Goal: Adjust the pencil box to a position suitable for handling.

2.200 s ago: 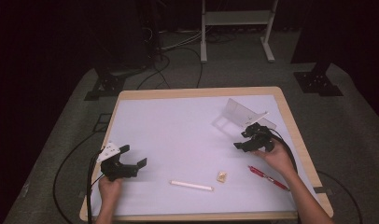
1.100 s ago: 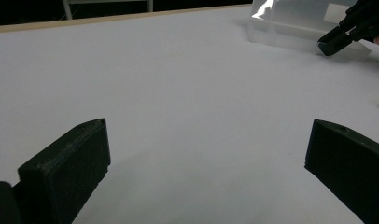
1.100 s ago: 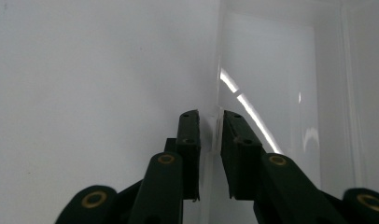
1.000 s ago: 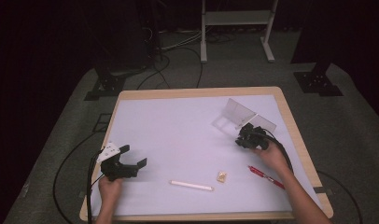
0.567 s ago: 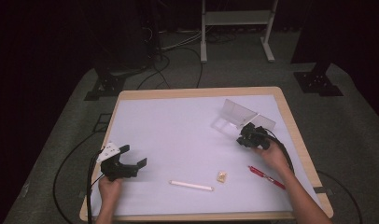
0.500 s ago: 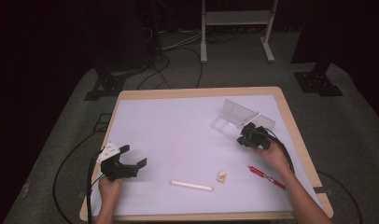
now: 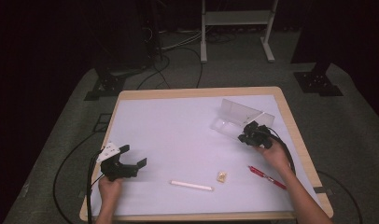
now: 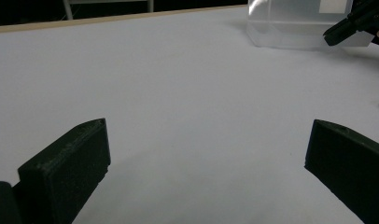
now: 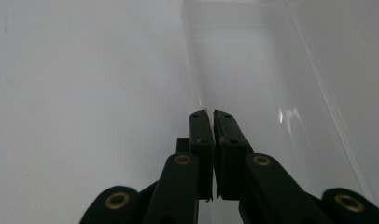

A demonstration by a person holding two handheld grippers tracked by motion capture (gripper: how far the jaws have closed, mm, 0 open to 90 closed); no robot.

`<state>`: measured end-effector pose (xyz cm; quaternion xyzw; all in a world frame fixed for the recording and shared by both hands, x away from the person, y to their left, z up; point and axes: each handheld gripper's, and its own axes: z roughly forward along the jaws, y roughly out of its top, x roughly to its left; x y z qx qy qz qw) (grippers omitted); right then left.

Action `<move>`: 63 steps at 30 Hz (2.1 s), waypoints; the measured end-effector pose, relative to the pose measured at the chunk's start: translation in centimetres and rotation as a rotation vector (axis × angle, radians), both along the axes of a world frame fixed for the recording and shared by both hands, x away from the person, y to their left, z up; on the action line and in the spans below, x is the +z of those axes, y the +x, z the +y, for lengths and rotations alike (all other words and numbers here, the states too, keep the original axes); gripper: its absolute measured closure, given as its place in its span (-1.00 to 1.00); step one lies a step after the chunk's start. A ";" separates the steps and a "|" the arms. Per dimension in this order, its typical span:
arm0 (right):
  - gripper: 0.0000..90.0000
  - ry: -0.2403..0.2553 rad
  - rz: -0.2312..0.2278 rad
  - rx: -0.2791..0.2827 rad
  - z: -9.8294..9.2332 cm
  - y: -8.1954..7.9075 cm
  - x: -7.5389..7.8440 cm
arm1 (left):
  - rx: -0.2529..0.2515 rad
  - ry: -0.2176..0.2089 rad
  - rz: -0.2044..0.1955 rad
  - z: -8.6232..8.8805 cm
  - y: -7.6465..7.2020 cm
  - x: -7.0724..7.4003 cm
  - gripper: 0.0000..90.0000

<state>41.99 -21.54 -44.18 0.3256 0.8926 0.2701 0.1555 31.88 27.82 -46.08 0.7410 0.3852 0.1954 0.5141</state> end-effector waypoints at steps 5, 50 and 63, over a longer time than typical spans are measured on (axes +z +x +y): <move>0.93 0.014 -0.004 -0.006 -0.2 -0.1 0.2 | 0.000 0.000 0.000 0.0 0.0 0.0 -1.00; 0.93 0.069 -0.031 0.241 5.6 -4.0 2.1 | -0.001 -0.005 0.001 0.0 0.0 0.0 -1.00; 0.93 0.075 0.003 0.307 7.5 -5.1 1.1 | -0.001 -0.002 0.000 0.0 0.0 0.0 -1.00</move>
